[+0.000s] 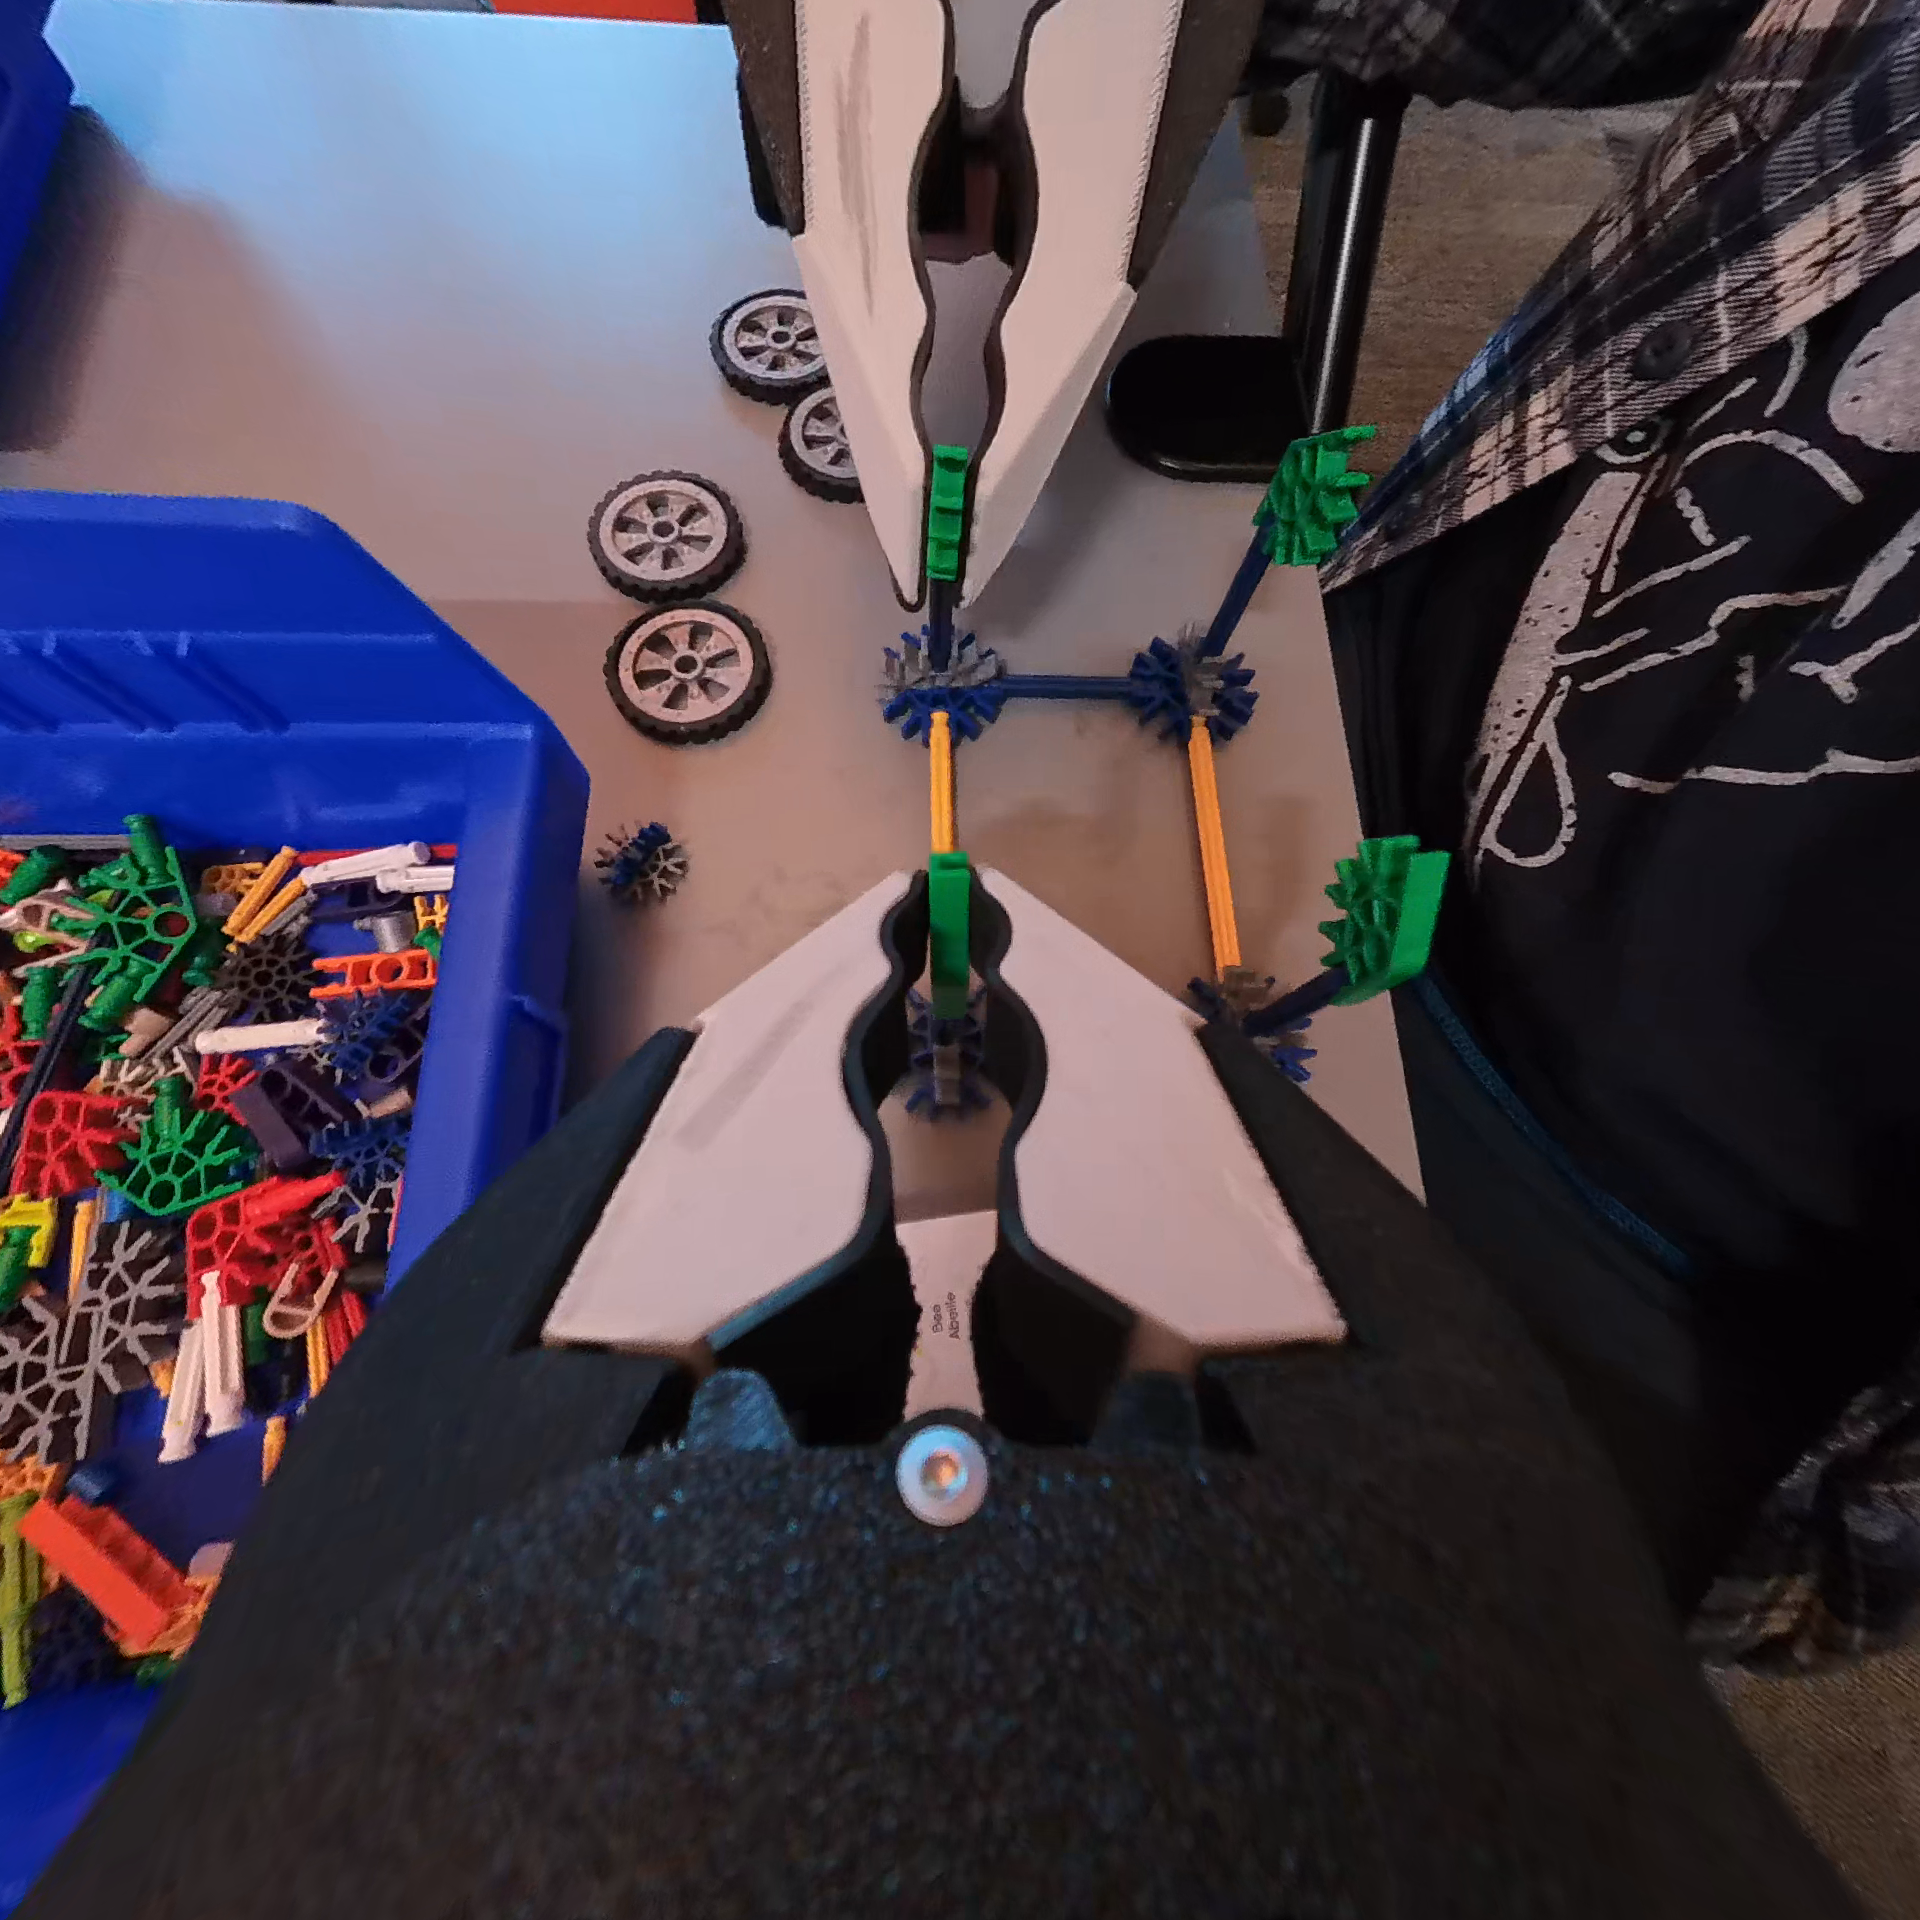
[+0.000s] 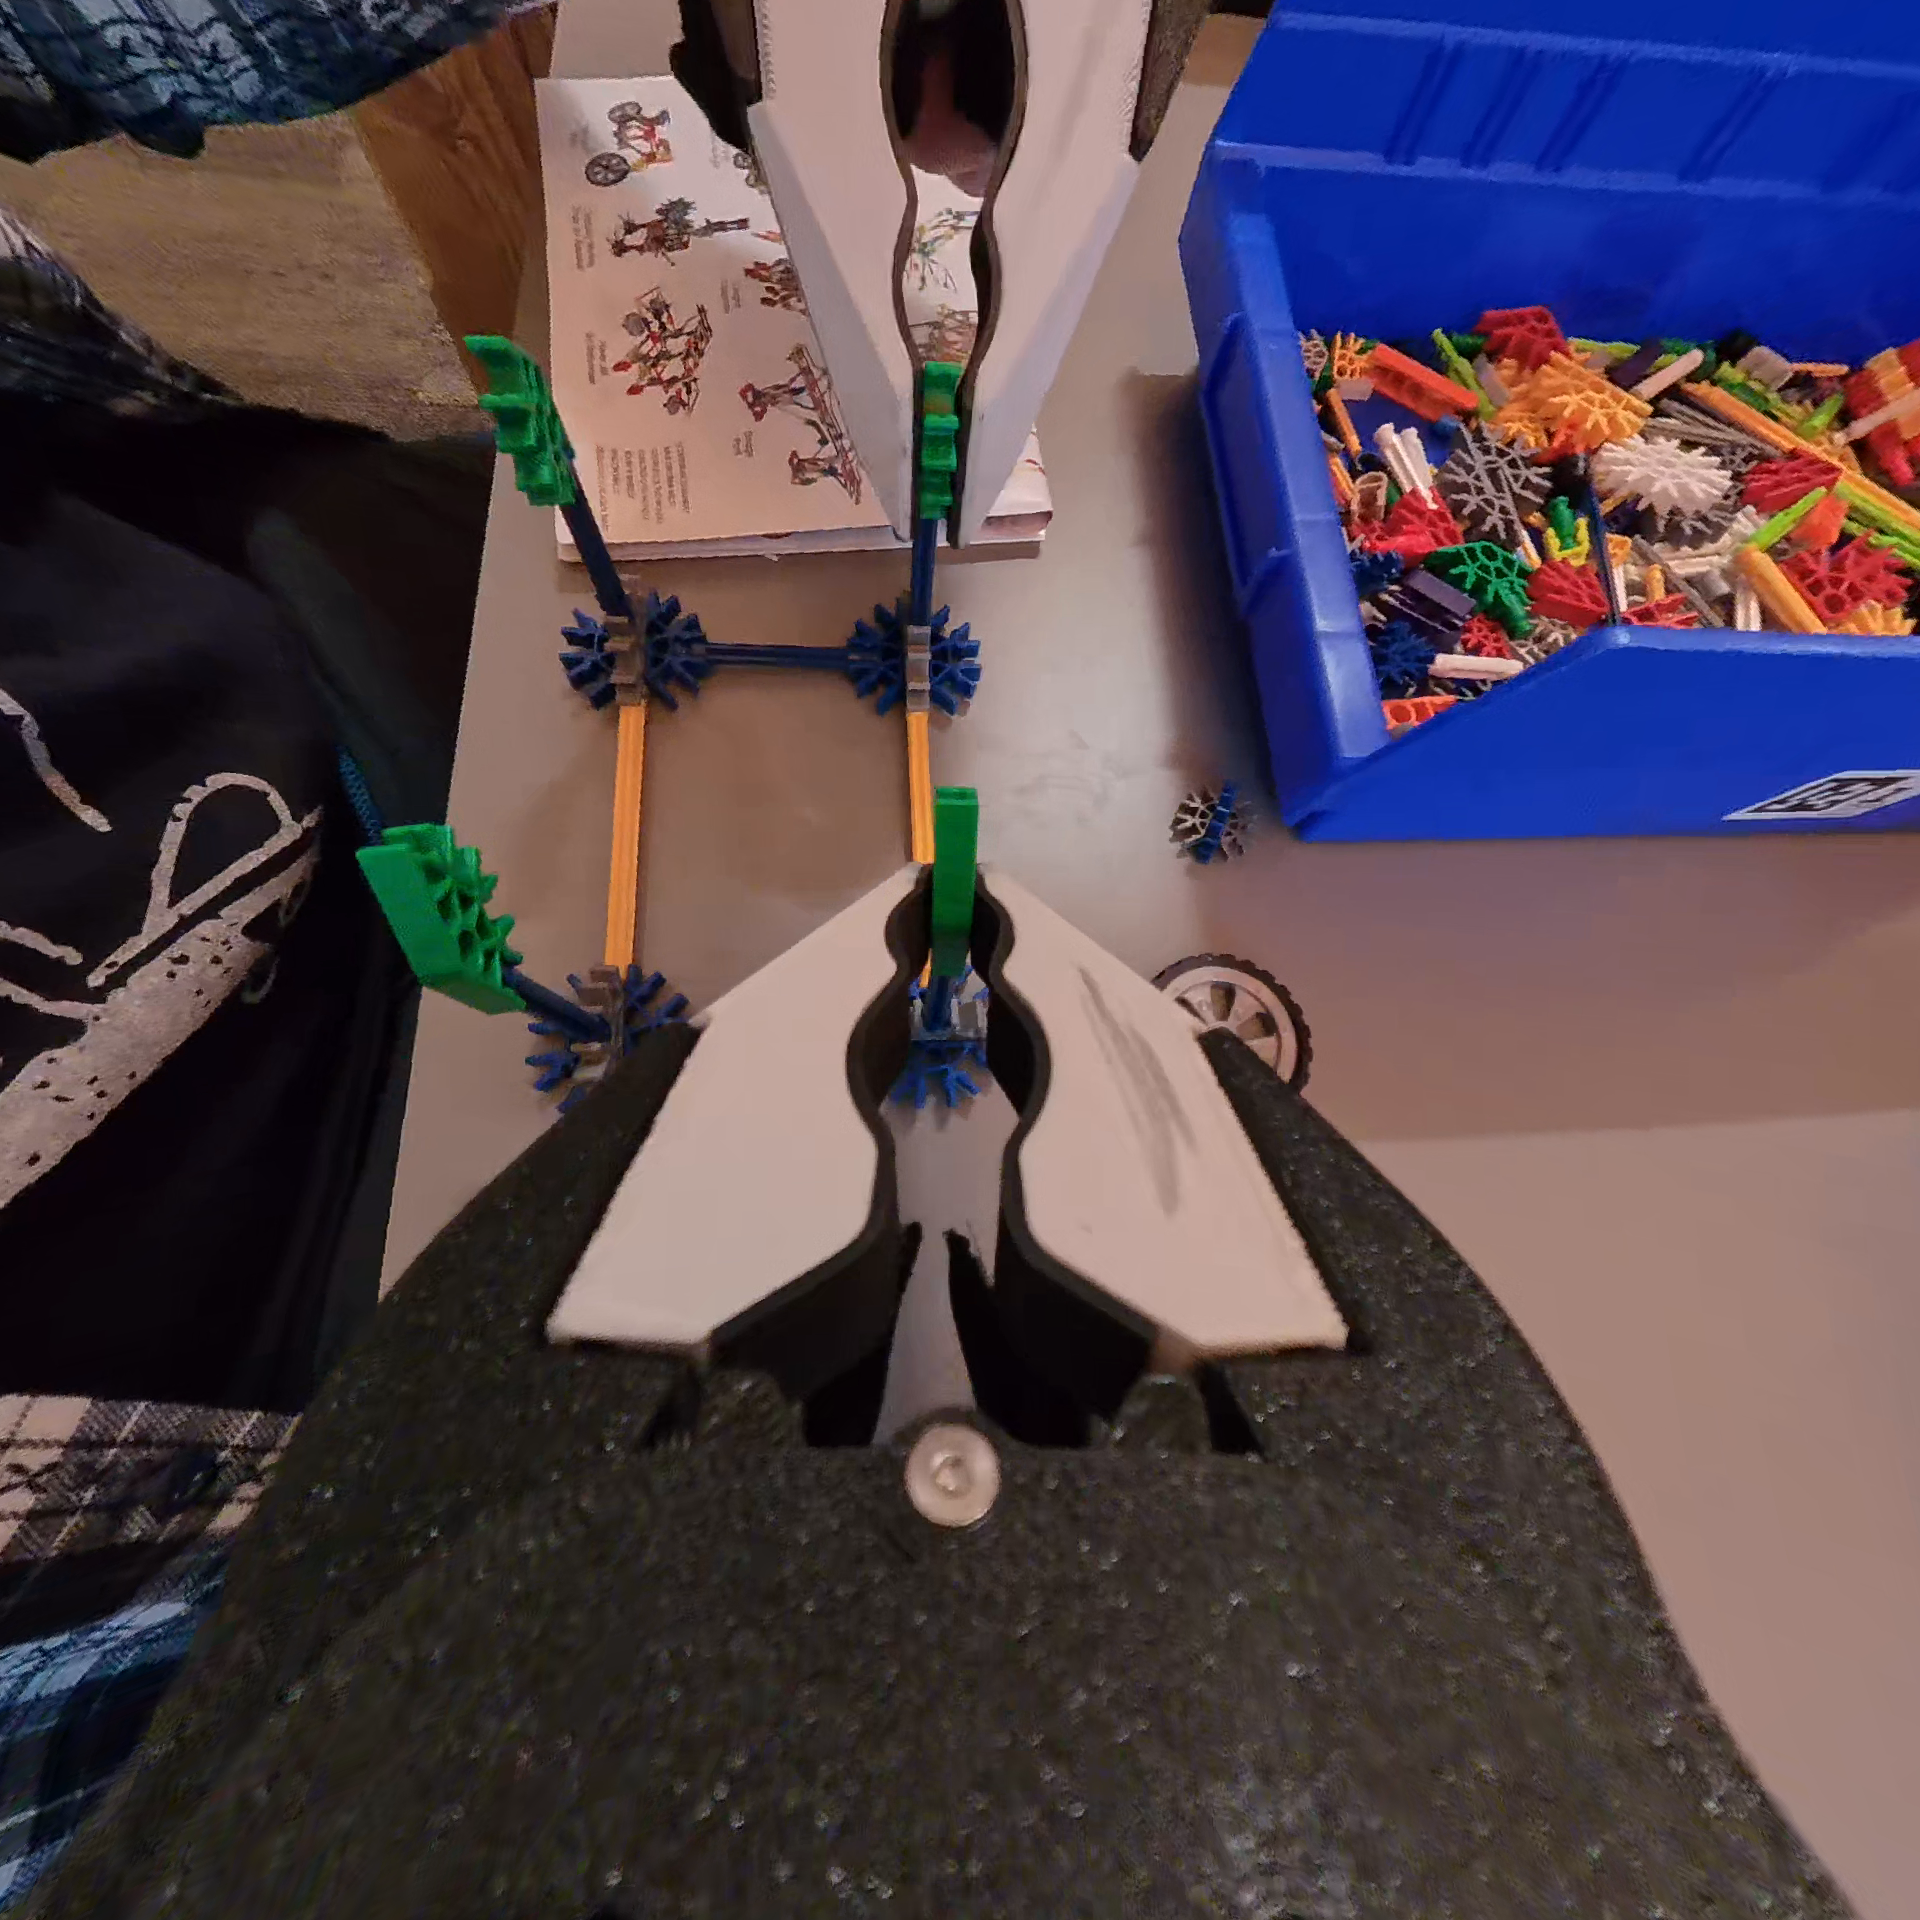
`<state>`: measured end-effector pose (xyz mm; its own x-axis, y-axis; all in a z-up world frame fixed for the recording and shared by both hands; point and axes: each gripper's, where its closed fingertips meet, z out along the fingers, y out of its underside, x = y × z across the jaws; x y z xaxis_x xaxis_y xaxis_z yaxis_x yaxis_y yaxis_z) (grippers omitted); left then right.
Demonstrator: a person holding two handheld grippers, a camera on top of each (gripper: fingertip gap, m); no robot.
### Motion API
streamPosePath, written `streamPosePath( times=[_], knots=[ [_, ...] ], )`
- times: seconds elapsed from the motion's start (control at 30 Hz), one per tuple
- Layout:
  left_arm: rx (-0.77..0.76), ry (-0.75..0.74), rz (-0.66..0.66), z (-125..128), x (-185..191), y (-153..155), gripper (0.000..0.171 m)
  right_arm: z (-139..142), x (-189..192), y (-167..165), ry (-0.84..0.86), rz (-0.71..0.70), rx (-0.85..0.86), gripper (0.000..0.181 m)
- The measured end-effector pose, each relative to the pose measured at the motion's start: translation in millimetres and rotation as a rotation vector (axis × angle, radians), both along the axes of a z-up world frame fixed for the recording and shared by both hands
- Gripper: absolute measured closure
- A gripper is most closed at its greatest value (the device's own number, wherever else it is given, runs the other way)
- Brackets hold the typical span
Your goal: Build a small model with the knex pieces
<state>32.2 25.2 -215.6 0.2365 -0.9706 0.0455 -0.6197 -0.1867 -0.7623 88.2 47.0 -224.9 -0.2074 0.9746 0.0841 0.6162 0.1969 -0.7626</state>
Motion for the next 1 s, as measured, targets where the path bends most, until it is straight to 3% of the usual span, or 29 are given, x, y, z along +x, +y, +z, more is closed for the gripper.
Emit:
streamPosePath(
  times=[0.1,0.17,0.3,0.67,1.0],
  knots=[
    [-0.01,0.006,-0.003,-2.6,0.4,-0.1,0.16,1.7,-0.7,3.7,0.016,-0.026,-0.004,0.176],
    [-0.004,0.011,0.024,-2.2,-2.5,3.1,0.146,0.8,-0.6,4.6,0.012,-0.033,-0.002,0.172],
    [0.029,-0.035,0.081,15.5,-17.7,7.2,0.134,-0.8,1.0,9.2,0.008,-0.058,0.0,0.168],
    [0.138,-0.045,0.241,43.3,-82.4,-2.1,0.134,-1.4,2.0,15.1,0.018,-0.087,-0.019,0.163],
    [0.134,-0.013,0.337,18.5,-120.5,-3.4,0.135,-5.9,6.0,16.9,0.014,-0.085,-0.034,0.161]
  ],
)
